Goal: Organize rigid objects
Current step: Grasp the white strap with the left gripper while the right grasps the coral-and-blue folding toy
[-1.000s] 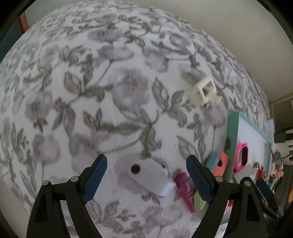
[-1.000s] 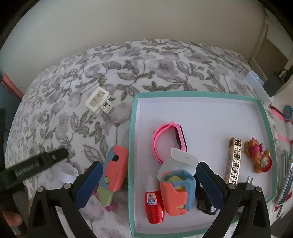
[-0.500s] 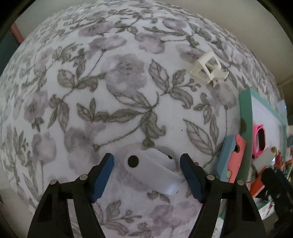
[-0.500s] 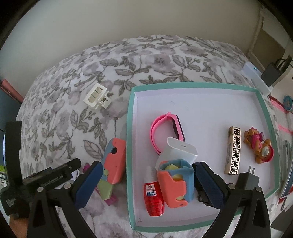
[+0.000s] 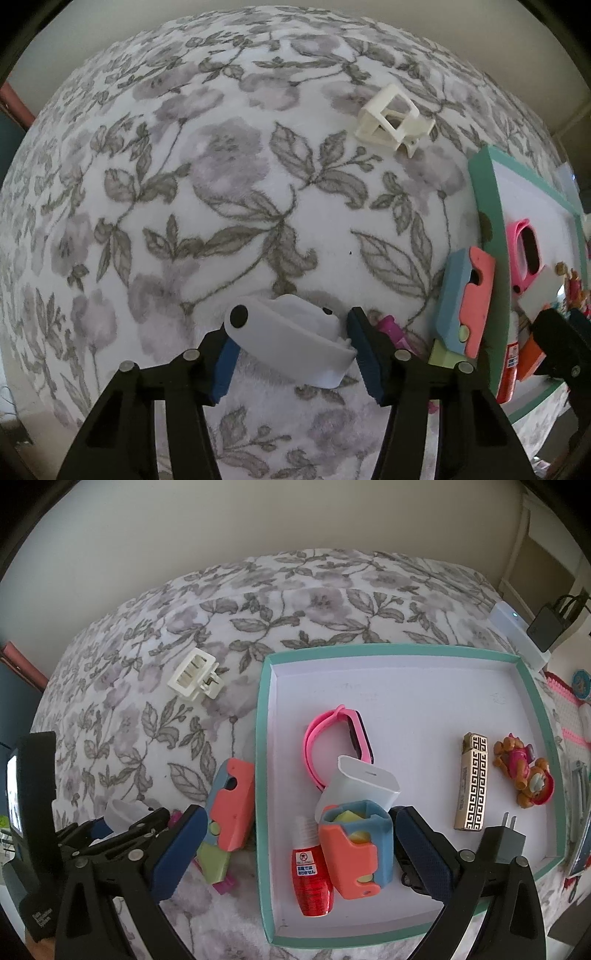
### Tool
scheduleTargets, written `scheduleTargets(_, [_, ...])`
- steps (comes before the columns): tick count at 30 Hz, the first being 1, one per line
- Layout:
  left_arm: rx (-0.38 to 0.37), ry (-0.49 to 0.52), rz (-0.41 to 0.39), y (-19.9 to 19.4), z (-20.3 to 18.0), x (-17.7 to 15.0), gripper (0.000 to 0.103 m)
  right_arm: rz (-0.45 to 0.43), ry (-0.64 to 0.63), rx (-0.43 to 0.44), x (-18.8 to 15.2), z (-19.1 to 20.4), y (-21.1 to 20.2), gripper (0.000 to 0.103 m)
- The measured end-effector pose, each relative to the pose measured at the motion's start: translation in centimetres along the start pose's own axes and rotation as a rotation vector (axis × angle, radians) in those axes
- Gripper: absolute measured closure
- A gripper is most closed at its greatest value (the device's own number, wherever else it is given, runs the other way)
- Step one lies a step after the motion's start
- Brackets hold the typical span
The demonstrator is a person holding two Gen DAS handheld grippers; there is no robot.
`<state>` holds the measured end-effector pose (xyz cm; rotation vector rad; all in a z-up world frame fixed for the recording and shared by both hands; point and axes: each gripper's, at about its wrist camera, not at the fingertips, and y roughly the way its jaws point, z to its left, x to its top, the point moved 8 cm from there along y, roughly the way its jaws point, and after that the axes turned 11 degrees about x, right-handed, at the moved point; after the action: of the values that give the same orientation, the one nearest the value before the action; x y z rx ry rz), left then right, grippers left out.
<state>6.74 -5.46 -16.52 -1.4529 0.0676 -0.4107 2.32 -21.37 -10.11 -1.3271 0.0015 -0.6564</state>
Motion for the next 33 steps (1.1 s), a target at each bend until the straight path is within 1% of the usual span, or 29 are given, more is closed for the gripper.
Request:
scheduleTargets(3, [-0.029, -0.025, 0.002, -0.4, 1.4, -0.2, 0.045, -0.004, -0.006, 0.007, 0.1, 0.3, 0.0, 0.000])
scheduleTargets(4, [-0.038, -0.037, 0.004, 0.1, 2.5, 0.1, 0.045, -0.006, -0.010, 0.009, 0.1, 0.5, 0.0, 0.000])
scheduleTargets(9, [-0.026, -0.092, 0.007, 0.6, 5.4, 0.5, 0.045, -0.020, -0.037, 0.010, 0.3, 1.4, 0.2, 0.000])
scheduleTargets(11, [-0.038, -0.119, 0.012, 0.7, 6.3, 0.6, 0.045, -0.024, -0.049, 0.022, 0.4, 1.8, 0.2, 0.000])
scheduleTargets(15, [-0.049, -0.159, 0.013, 0.8, 8.3, 0.7, 0.045, -0.049, -0.090, 0.084, 0.6, 3.6, 0.1, 0.000])
scheduleTargets(20, [-0.059, -0.218, 0.028, 1.4, 11.7, 0.5, 0.045, -0.045, -0.125, 0.162, 0.3, 5.7, 0.5, 0.001])
scheduleTargets(23, [-0.077, -0.238, 0.031, 1.6, 13.1, 0.4, 0.045, -0.044, -0.116, 0.195, 0.2, 6.3, 0.8, 0.011])
scheduleTargets(25, [-0.079, -0.233, 0.030, 1.8, 13.7, 0.4, 0.045, -0.027, -0.119, 0.199, 0.0, 6.7, 1.4, 0.014])
scheduleTargets(27, [-0.087, -0.230, 0.031, 2.2, 14.6, -0.1, 0.045, -0.006, -0.128, 0.190, -0.4, 7.0, 2.0, 0.023])
scheduleTargets(32, [-0.102, -0.233, 0.033, 2.4, 15.6, 0.0, 0.045, 0.051, -0.135, 0.170, -1.2, 7.4, 3.5, 0.031])
scheduleTargets(33, [-0.102, -0.233, 0.033, 2.3, 15.2, 0.0, 0.045, 0.058, -0.134, 0.160, -1.3, 7.3, 3.7, 0.032])
